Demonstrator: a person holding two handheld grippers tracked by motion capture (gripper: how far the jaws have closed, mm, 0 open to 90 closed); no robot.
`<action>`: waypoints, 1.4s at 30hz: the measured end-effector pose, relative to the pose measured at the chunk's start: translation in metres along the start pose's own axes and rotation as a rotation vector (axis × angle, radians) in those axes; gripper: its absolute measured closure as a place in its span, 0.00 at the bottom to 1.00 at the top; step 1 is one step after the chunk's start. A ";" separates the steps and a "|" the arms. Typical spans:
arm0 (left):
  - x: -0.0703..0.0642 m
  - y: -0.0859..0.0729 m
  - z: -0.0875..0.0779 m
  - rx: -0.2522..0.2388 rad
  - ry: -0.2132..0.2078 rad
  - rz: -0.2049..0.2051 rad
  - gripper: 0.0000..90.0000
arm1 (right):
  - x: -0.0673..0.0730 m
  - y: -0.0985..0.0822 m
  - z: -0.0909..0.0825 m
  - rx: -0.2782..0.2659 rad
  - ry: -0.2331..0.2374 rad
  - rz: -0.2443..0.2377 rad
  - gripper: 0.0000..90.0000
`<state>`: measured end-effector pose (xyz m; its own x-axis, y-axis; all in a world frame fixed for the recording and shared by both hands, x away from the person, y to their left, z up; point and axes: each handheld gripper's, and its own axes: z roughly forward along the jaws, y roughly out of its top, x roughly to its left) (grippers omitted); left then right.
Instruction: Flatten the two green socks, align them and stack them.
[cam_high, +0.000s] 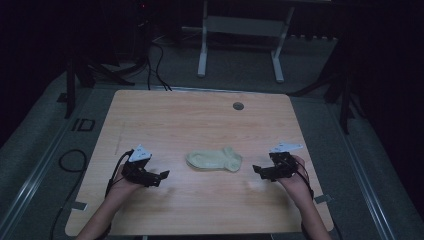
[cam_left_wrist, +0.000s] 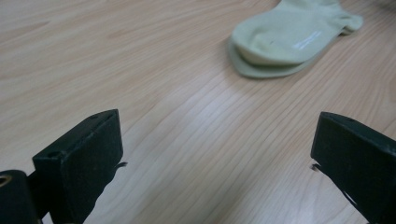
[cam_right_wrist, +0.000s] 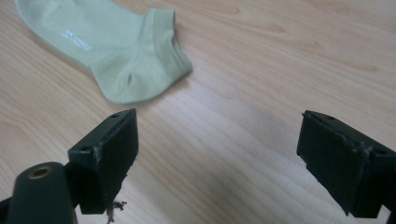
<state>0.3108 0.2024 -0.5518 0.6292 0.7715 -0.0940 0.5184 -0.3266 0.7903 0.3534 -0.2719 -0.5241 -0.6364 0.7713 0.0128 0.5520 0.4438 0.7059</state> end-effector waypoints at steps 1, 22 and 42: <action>0.001 -0.003 -0.001 0.003 0.007 -0.005 0.02 | 0.000 -0.002 0.000 0.007 0.001 0.000 0.14; 0.024 -0.042 -0.037 0.000 0.085 -0.092 0.02 | -0.028 -0.050 -0.024 -0.034 -0.127 0.103 0.12; 0.026 -0.062 -0.061 -0.032 0.208 -0.153 0.02 | -0.038 -0.094 -0.052 -0.084 -0.286 0.180 0.12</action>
<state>0.2599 0.2763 -0.5657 0.4106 0.9074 -0.0894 0.5778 -0.1831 0.7954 0.2972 -0.3664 -0.5543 -0.3494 0.9357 -0.0478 0.5880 0.2587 0.7664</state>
